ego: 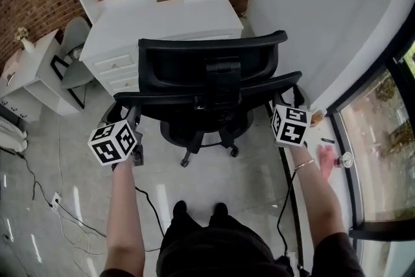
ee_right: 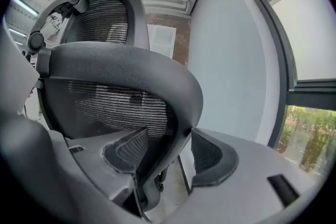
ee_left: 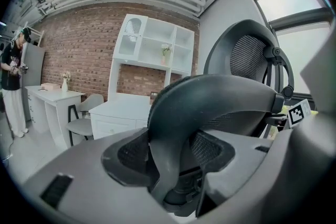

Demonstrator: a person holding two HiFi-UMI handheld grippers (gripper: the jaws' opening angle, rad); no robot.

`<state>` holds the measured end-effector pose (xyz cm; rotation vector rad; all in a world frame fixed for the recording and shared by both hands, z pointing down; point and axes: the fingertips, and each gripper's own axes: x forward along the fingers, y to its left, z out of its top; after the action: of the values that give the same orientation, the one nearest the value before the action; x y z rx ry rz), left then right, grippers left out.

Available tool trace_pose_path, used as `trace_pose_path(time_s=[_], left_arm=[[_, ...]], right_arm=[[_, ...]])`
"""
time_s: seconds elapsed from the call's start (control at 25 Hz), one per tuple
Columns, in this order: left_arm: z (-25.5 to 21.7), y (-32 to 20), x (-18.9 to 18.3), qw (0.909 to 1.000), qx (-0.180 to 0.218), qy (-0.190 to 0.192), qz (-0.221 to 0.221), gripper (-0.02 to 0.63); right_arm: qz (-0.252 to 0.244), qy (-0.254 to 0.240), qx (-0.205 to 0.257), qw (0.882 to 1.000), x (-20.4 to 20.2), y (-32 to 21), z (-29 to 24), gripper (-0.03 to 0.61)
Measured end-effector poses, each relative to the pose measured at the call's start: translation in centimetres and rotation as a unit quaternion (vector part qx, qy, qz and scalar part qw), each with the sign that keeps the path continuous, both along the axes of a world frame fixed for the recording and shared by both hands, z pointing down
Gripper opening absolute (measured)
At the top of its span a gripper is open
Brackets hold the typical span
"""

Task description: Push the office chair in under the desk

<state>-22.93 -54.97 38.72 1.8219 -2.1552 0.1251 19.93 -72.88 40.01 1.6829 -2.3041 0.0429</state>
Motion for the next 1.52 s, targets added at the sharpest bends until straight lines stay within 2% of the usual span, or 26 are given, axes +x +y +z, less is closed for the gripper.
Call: trace_pose_path(time_s=[0.36,0.56,0.8,1.04,1.2,1.52], left_arm=[[-0.2,0.8,0.3,0.9999,-0.004,0.009,0.002,0.238],[-0.5,0.9,0.3,0.9999,-0.003,0.014,0.003,0.238],[-0.9,0.8,0.2,0.9999,-0.001,0.014,0.002,0.238],[0.3,-3.5,1.7,0.9997,-0.016,-0.017,-0.013,0.238],[1.0,-2.1,3.0,0.9997,-0.016,-0.018,-0.009,0.238],[3.9,1.8,7.4,0.9993,-0.035,0.006,0.014,0.225]], right_arm=[[-0.008,-0.023,-0.010,1.000,-0.4,-0.2,-0.9,0.253],[0.004,-0.017,-0.010,1.000,-0.2,-0.2,-1.4,0.253],[-0.010,0.003,-0.008,1.000,-0.2,0.6,-1.7,0.253],[-0.035,-0.022,-0.050,0.998,0.5,-4.8,0.9,0.252],[-0.057,-0.030,-0.060,0.996,-0.1,-1.8,2.5,0.227],[-0.106,-0.031,-0.092,0.990,-2.1,6.6,5.2,0.201]])
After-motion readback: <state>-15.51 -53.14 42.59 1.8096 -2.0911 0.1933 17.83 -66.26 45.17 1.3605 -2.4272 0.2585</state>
